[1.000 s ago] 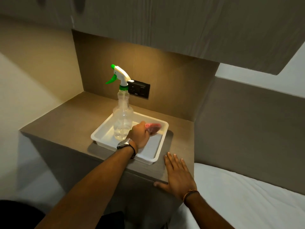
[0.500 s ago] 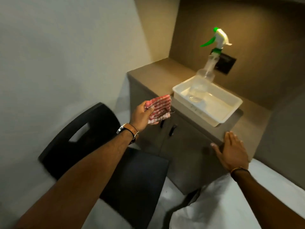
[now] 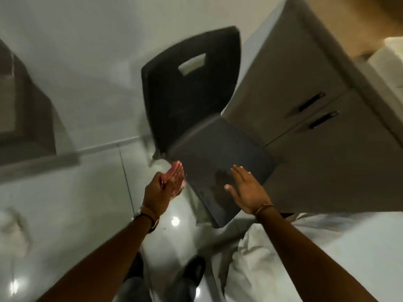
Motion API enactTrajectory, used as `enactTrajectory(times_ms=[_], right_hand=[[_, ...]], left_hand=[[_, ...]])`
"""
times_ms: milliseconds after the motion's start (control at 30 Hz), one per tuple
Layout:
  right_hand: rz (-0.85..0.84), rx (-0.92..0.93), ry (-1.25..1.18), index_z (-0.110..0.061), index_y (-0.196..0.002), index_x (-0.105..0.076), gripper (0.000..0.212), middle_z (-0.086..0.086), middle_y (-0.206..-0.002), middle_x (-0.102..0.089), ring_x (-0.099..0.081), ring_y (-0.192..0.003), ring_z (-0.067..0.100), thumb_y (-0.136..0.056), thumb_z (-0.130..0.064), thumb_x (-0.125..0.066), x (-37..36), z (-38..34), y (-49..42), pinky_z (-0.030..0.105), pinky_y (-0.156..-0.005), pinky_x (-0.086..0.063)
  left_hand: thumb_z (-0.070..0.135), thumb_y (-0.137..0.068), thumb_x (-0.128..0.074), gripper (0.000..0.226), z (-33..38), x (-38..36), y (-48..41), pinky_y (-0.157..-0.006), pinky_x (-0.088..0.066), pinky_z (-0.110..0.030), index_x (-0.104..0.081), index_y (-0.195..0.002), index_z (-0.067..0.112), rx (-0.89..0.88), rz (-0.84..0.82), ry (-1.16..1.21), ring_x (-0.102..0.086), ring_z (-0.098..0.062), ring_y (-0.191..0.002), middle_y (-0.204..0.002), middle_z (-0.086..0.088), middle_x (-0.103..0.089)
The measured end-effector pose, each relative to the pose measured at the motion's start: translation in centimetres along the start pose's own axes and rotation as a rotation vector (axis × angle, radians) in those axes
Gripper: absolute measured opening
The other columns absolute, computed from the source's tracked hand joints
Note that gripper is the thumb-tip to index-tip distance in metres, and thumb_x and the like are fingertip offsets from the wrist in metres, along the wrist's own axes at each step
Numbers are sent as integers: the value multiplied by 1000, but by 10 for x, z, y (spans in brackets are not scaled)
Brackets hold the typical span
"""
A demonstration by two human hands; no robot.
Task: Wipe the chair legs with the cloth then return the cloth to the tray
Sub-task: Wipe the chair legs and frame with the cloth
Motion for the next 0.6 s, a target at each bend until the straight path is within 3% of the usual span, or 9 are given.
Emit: enactTrajectory(times_ms=[67, 100, 200, 300, 333, 400, 467, 533, 600], right_hand=[[-114, 145, 93, -13, -166, -24, 71, 6, -176, -19, -15, -164, 26, -109, -54, -36, -50, -24, -23, 45, -133, -14], [-156, 209, 143, -14, -167, -23, 71, 5, -177, -16, -12, -164, 26, -109, -54, -33, -68, -30, -31, 48, -133, -14], [-239, 391, 276, -17, -168, -16, 74, 1, -178, -5, -1, -165, 24, -106, -58, -20, -127, -37, -54, 50, -133, -12], [-262, 530, 385, -20, -169, -8, 72, -1, -178, 4, 4, -164, 24, -108, -55, -24, -163, -27, -64, 48, -133, -7], [-251, 566, 412, -20, -168, -7, 72, 0, -177, 5, 4, -164, 25, -109, -53, -29, -172, -23, -66, 48, -133, -7], [-200, 611, 450, -17, -168, -6, 75, 3, -177, 4, 1, -165, 27, -108, -52, -34, -183, -15, -69, 50, -132, -11], [-144, 609, 444, -12, -168, -6, 78, 9, -177, 2, -2, -165, 30, -108, -53, -33, -190, -11, -70, 53, -132, -15], [-95, 580, 379, -8, -168, -5, 82, 13, -177, 2, -1, -165, 29, -107, -56, -29, -197, -7, -71, 52, -132, -14], [-65, 562, 313, -5, -167, -4, 85, 14, -178, 2, -1, -165, 27, -107, -61, -23, -200, -4, -73, 48, -133, -9]], left_hand=[[5, -112, -53, 7, -64, 3, 11, -86, -65, -18, -59, -111, 7, 10, -24, -48, -67, -32, -127, -145, -21, -65], [2, -112, -49, 10, -95, -1, 15, -89, -64, -18, -57, -119, 5, 32, -38, -39, -66, -34, -131, -148, -23, -63], [8, -110, -51, 28, -183, -17, 22, -99, -60, -50, -52, -138, 5, 155, -40, -160, -70, -45, -123, -134, -27, -70], [20, -114, -46, 50, -232, -54, 37, -119, -48, -52, -36, -163, 18, 131, -111, -40, -58, -31, -145, -162, -9, -55], [28, -113, -44, 56, -244, -68, 42, -119, -48, -52, -30, -167, 25, 117, -121, -28, -57, -29, -146, -165, -4, -52], [48, -111, -37, 59, -268, -95, 48, -116, -53, -47, -22, -167, 44, 68, -125, -59, -61, -21, -142, -165, 8, -52], [60, -111, -27, 54, -285, -120, 52, -120, -49, -43, -17, -164, 58, 32, -118, -59, -53, -12, -148, -166, 24, -45], [52, -114, -25, 52, -297, -143, 56, -122, -45, -47, -9, -162, 64, 2, -103, -79, -45, -5, -152, -167, 34, -33], [42, -115, -25, 57, -298, -164, 55, -128, -32, -46, -6, -165, 60, -30, -133, -56, -25, 7, -158, -171, 40, -18]])
Point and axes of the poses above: each hand's wrist, its own y-axis away from the middle knuckle, its own x-axis out of the back of the hand, z = x × y, the point moved 5 cm from there along -y, towards the middle knuckle
